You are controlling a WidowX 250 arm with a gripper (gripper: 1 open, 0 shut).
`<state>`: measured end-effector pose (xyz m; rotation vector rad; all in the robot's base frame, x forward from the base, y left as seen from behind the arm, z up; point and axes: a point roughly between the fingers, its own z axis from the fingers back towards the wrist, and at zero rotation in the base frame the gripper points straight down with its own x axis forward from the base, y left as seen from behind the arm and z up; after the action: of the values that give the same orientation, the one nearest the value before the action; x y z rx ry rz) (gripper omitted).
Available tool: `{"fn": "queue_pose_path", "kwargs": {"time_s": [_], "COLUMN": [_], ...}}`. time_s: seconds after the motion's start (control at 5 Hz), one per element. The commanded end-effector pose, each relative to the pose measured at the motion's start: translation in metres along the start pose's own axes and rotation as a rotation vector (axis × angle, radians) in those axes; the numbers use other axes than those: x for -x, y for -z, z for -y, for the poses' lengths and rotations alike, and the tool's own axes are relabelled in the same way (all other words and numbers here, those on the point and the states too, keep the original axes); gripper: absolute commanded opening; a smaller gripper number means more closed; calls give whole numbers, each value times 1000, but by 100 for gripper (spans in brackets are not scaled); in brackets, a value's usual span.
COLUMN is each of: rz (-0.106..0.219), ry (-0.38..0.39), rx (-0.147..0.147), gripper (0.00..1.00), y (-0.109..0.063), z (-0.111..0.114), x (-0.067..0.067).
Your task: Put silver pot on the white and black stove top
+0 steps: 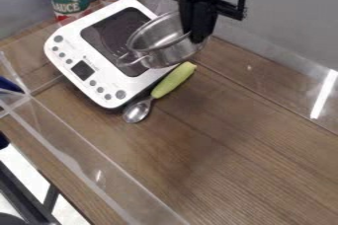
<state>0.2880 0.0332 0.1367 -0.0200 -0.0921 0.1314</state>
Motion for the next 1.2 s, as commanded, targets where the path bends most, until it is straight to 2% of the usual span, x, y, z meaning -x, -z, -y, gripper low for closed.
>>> {"fn": "queue_pose_path", "kwargs": {"time_s": [0.0,0.4,0.8,1.0], "rz": [53,30,23,12], "ry": [-24,-19,-64,-73], "rx": [-16,-27,-53,-69], "gripper": [0,0,0,0], "y": [-19,-15,-15,-4], "z": [10,7,-26,-32], "x": [-13,1,-9,-11]}}
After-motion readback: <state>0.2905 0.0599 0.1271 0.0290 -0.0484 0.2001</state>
